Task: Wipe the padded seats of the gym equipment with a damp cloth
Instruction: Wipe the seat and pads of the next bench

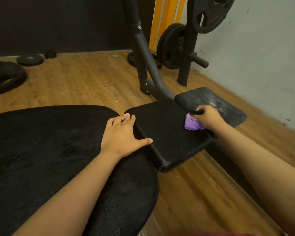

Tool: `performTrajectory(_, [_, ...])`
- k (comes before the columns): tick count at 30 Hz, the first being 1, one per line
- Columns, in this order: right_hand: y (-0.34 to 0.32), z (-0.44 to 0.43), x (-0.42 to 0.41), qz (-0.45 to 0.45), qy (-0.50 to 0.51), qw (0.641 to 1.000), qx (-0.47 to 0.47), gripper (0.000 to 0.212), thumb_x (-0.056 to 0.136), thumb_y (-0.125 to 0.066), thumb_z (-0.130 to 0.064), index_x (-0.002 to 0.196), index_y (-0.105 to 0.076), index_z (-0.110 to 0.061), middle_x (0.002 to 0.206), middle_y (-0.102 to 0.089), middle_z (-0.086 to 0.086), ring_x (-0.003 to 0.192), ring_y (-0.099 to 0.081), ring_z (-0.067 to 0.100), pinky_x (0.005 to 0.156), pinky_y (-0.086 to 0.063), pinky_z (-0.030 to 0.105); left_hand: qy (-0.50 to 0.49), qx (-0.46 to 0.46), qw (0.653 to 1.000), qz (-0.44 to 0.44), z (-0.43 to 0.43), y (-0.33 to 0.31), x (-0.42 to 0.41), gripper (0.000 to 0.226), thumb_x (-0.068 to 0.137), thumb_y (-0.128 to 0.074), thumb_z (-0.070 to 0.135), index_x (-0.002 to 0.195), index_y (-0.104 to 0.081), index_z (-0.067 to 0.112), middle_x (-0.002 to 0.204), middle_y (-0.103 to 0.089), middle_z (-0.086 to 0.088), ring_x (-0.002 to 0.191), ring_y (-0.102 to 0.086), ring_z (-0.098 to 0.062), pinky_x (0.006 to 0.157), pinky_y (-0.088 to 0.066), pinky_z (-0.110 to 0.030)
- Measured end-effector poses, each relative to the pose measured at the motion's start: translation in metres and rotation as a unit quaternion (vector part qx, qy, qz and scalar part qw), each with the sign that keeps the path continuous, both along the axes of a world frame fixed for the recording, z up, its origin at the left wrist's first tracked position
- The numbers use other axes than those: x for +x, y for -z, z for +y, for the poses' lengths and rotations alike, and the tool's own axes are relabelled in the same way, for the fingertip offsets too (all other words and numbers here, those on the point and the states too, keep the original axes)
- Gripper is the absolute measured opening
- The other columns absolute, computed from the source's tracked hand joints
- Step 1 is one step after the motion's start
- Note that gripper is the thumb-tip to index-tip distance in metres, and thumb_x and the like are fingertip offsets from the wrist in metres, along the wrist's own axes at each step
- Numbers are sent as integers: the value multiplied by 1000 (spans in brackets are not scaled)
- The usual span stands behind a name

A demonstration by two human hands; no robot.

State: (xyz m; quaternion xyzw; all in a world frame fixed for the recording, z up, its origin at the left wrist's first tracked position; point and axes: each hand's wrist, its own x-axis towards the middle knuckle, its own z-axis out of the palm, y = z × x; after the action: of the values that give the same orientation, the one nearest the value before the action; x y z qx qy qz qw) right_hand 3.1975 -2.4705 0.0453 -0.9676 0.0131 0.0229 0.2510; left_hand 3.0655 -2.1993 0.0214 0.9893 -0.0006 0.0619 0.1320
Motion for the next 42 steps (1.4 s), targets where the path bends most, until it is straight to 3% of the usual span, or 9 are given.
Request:
performTrajectory(5, [1,14,-23,-30,-1,999,-42,13,86,-65,-24,88,-63,-11,85,-67,13,86,-64,31,81,-53,48,0,0,1000,-5,0,1,2,99,75,-45,81,151,-27,19,158,-25,-4,145,-20,-16,116,-15,-34])
performTrajectory(9, [-2,63,-65,-43,-138,989,-24,7,84,-66,-18,79,-61,-18,76,-66,4,79,-65,23,70,-50,35,-2,-14,1000,-21,0,2,3,80,86,-48,62,150,-29,18,158,-26,-5,145,-20,-15,117,-14,-33])
performTrajectory(13, [1,111,-72,-34,-223,974,5,5,87,-65,-21,85,-61,-17,84,-66,5,80,-63,20,71,-54,39,-5,-51,998,-29,2,4,3,68,88,-52,47,148,-36,18,156,-31,-4,144,-22,-15,117,-13,-32])
performTrajectory(21, [-3,136,-18,-45,-166,984,-37,15,92,-61,-21,103,-61,-12,102,-64,10,95,-62,27,84,-54,44,-21,-67,997,-42,1,5,2,63,89,-52,49,144,-43,19,151,-39,-1,140,-30,-15,116,-18,-34])
performTrajectory(27, [5,100,-71,-27,-211,977,-3,7,90,-62,-22,90,-59,-16,87,-62,4,83,-61,22,66,-47,33,-24,-65,997,-31,0,2,4,58,90,-51,42,142,-45,18,150,-40,-3,139,-31,-17,114,-18,-34])
performTrajectory(32, [9,65,-113,-35,-201,979,0,9,90,-63,-25,87,-60,-17,89,-65,6,84,-62,23,69,-48,35,-1,-26,1000,10,-9,-6,-12,60,94,-50,45,145,-40,17,154,-35,-2,141,-29,-20,117,-19,-37])
performTrajectory(39, [0,22,-142,-30,-122,990,-67,9,93,-55,-27,90,-55,-19,90,-60,5,85,-59,25,70,-50,37,89,2,996,32,-64,-20,-62,54,95,-51,44,143,-42,22,150,-39,3,140,-31,-13,116,-24,-35])
performTrajectory(42, [-2,-12,-153,-43,-37,998,-9,9,91,-55,-25,84,-53,-20,86,-61,4,83,-60,27,67,-46,34,107,-16,994,25,-83,-29,-68,48,96,-51,41,140,-46,22,142,-48,5,134,-38,-12,114,-28,-33])
